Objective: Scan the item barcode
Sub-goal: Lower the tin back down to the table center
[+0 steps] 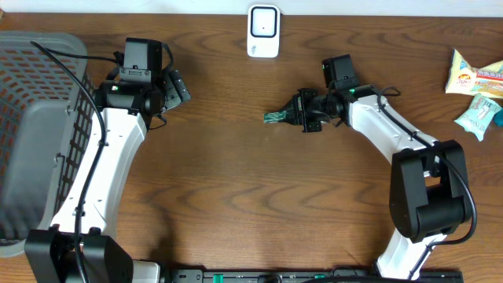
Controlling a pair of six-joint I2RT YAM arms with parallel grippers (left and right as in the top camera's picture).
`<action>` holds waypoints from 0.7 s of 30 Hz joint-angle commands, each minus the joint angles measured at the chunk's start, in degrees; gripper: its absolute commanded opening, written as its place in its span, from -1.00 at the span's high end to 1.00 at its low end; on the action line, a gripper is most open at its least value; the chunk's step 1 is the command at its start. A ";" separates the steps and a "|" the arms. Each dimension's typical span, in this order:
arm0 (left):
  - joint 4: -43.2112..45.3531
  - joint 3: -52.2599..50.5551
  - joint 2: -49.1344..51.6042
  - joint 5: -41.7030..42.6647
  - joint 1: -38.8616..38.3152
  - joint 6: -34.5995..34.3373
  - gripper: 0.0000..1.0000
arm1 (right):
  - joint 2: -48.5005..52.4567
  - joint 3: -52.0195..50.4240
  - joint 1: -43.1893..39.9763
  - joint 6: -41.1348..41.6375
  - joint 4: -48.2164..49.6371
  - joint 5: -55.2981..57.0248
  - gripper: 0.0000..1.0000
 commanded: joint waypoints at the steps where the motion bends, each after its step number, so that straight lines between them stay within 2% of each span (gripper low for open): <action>1: -0.15 -0.26 -0.07 -0.76 0.24 -0.11 -0.95 | 0.17 0.31 0.63 1.44 -0.35 4.00 0.67; 8: -0.15 -0.26 -0.07 -0.76 0.24 -0.11 -0.95 | 0.20 0.02 0.66 1.42 -6.71 7.30 0.56; 12: -0.15 -0.26 -0.07 -0.76 0.24 -0.11 -0.96 | 0.20 -0.02 0.61 0.15 -8.76 9.57 0.88; 15: -0.15 -0.26 -0.07 -0.76 0.24 -0.11 -0.95 | 0.20 -0.02 0.22 -2.29 -8.31 12.72 0.89; 16: -0.15 -0.26 -0.07 -0.76 0.24 -0.11 -0.95 | 0.20 -0.02 0.09 -3.26 -8.07 13.90 0.85; 21: -0.15 -0.26 -0.07 -0.76 0.24 -0.11 -0.95 | 0.17 -0.02 -1.42 -8.87 -5.01 17.35 0.36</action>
